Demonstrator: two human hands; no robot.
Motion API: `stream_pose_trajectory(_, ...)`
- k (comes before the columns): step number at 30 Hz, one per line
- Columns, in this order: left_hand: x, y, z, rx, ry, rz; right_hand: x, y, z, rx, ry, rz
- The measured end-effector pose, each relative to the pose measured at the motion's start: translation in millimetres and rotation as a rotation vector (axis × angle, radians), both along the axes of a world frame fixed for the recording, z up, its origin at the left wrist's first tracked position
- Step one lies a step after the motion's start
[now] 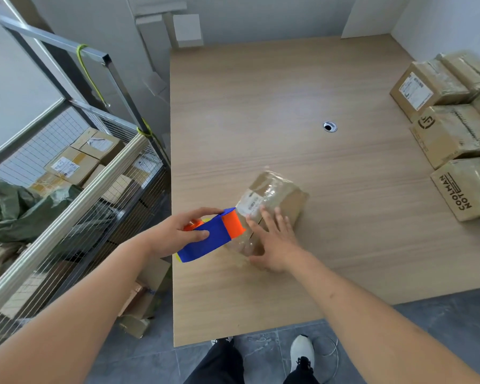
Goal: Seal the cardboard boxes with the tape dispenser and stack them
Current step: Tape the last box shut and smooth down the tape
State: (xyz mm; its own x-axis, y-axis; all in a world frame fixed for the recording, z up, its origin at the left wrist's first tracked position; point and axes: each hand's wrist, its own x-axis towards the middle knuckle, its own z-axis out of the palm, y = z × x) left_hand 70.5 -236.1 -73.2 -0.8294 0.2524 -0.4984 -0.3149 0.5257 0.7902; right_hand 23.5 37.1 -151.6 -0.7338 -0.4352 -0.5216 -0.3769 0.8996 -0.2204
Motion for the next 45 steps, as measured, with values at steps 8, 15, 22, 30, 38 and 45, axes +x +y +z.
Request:
stream_pose_trajectory(8, 1.5, 5.9, 13.3, -0.141, -0.003, -0.133, -31.5, 14.7, 10.7, -0.279, -0.144, 0.143)
stream_pose_trajectory(15, 7.3, 21.9, 22.7, -0.088, 0.022, -0.135, -2.6, 7.7, 27.5, -1.085, -0.595, -0.523)
stream_pose_trajectory(22, 17.0, 47.8, 22.4, -0.071, 0.029, -0.128, 13.0, 16.2, 25.9, -1.133, -0.367, -0.696)
stream_pose_trajectory(30, 37.8, 52.7, 9.7, -0.155, -0.045, -0.174, 36.5, 44.1, 18.4, -0.99, -0.073, -0.846)
stream_pose_trajectory(38, 46.4, 11.5, 1.4, -0.169, -0.183, -0.158, 22.9, 89.9, 1.1, -0.793, 0.068, -0.989)
stream_pose_trajectory(45, 35.5, 10.0, -25.1, -0.193, -0.216, -0.127, 15.5, 78.2, -31.3, -0.662, 0.033, -1.051)
